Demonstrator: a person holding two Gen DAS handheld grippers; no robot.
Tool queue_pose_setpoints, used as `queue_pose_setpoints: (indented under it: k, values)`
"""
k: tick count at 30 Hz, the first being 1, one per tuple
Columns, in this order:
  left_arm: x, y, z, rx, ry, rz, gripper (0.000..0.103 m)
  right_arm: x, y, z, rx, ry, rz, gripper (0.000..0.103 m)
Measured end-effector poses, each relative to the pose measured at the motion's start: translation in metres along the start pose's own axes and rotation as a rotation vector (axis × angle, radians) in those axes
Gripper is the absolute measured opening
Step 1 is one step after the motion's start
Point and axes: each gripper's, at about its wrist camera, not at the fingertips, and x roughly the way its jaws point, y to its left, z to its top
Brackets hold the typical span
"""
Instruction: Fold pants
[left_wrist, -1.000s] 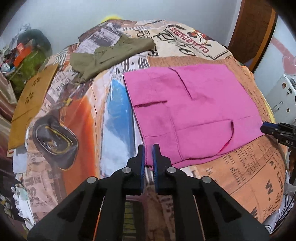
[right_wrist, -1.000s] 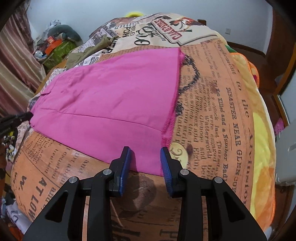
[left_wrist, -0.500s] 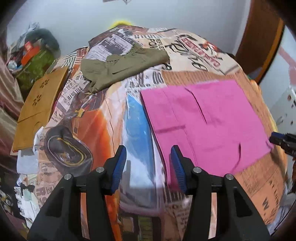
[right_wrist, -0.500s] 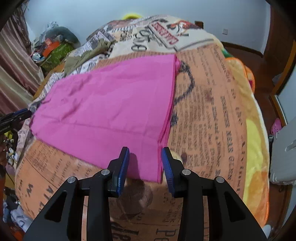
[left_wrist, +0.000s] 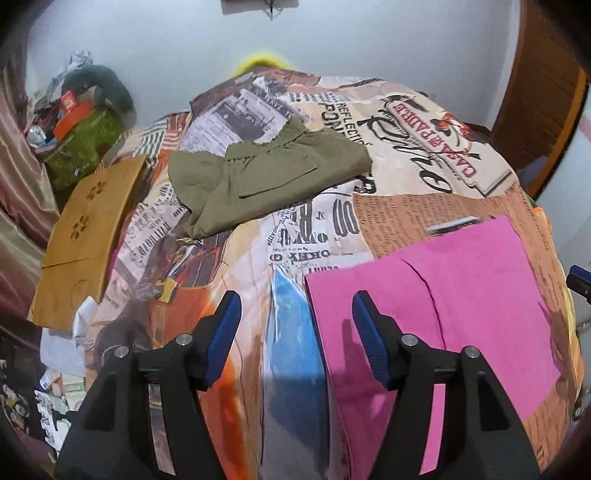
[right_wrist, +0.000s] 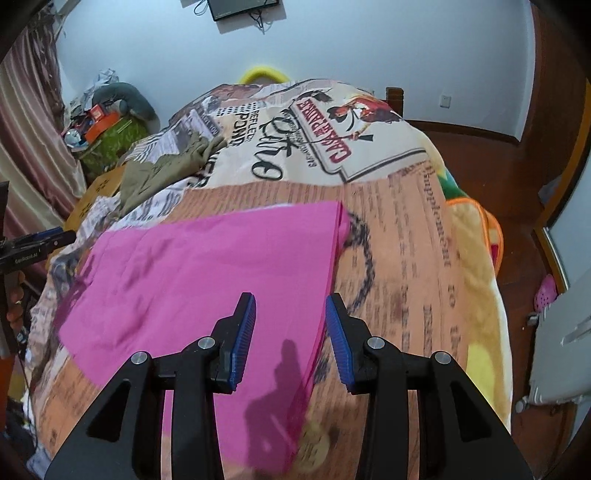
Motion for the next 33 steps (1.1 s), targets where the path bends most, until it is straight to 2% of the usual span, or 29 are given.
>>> queue_pose_setpoints:
  k: [9,16,19,22,24,25,26,27,28,29,33]
  values:
    - [0.049,-0.001,0.011,-0.046,0.090,-0.050,0.062,0.049,-0.021,0.035,0.023,0.006,-0.028,0.036]
    - [0.064,-0.012,0.012,-0.039,0.116,-0.110,0.061,0.087,-0.033,0.053,0.073,0.027,0.004,0.036]
    - [0.070,-0.013,0.011,-0.059,0.149,-0.170,0.040,0.103,-0.034,0.056,0.063,0.036,0.010,0.036]
    - [0.072,-0.014,0.009,-0.074,0.153,-0.194,0.024,0.117,-0.032,0.056,0.040,0.060,-0.002,0.036]
    - [0.069,-0.019,0.009,-0.056,0.141,-0.186,0.018,0.123,-0.027,0.054,0.007,0.059,-0.012,0.031]
    - [0.067,-0.023,0.009,-0.038,0.128,-0.168,0.012,0.125,-0.026,0.054,-0.009,0.056,-0.020,0.028]
    - [0.063,-0.027,0.008,-0.011,0.103,-0.113,0.003,0.126,-0.024,0.052,-0.023,0.053,-0.030,0.026]
    - [0.060,-0.032,0.007,0.026,0.076,-0.036,0.003,0.127,-0.024,0.052,-0.034,0.054,-0.035,0.024]
    - [0.059,-0.033,0.006,0.040,0.062,-0.008,0.003,0.128,-0.024,0.052,-0.041,0.053,-0.042,0.018]
    - [0.058,-0.032,0.004,0.040,0.058,-0.009,0.003,0.128,-0.024,0.052,-0.044,0.053,-0.061,0.010]
    - [0.067,-0.027,-0.002,0.041,0.080,-0.007,0.004,0.133,-0.031,0.052,-0.033,0.070,-0.058,0.010]
